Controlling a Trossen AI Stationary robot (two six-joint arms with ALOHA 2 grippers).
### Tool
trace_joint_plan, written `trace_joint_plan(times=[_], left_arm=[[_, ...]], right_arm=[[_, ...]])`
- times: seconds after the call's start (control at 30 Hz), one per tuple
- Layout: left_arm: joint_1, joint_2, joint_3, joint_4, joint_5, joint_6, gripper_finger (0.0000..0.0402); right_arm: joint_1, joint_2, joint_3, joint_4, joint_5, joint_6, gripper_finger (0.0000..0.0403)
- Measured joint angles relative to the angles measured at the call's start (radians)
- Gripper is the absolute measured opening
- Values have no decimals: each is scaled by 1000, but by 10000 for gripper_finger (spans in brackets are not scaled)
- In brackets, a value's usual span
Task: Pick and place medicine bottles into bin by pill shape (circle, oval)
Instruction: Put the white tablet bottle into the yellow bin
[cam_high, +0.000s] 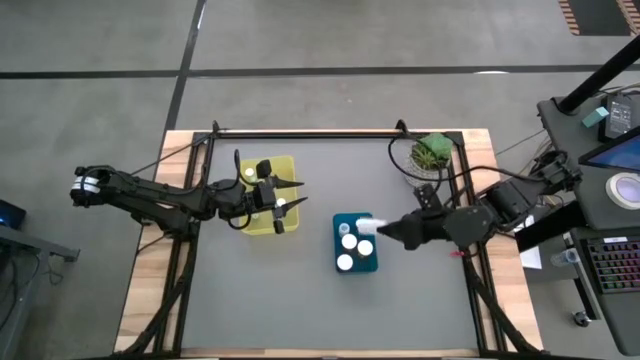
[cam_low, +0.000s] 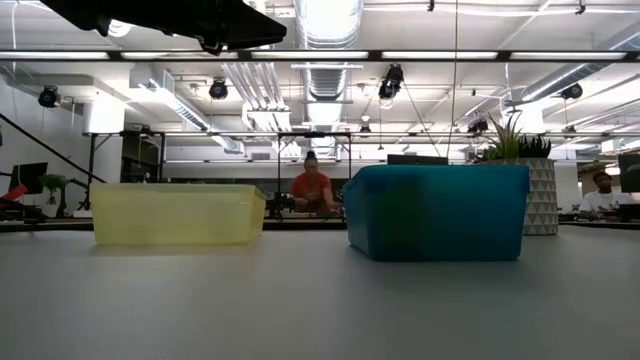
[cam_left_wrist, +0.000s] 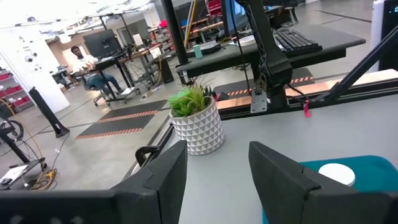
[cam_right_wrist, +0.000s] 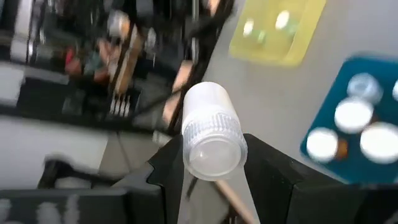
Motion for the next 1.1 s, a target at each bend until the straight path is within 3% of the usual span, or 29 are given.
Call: trace_joint_plan(times=[0.07,0.17,0.43,0.67,0.9,1.1], left_arm=[[0,0,0,0,0,0,157],[0,0,0,0,0,0,157],[0,0,0,0,0,0,157],[0,0,0,0,0,0,157],[0,0,0,0,0,0,157],[0,0,0,0,0,19,157]], right_arm=[[0,-4,0,-4,-66,8,137],[0,-5,0,-55,-65,84,137],[-65,-5,0,-412,-40,491,137],[-163,-22,0,-551,-167,720,137],[-222,4,0,-409,-183,659,137],[-246,85,0,-173,-245,608,137]])
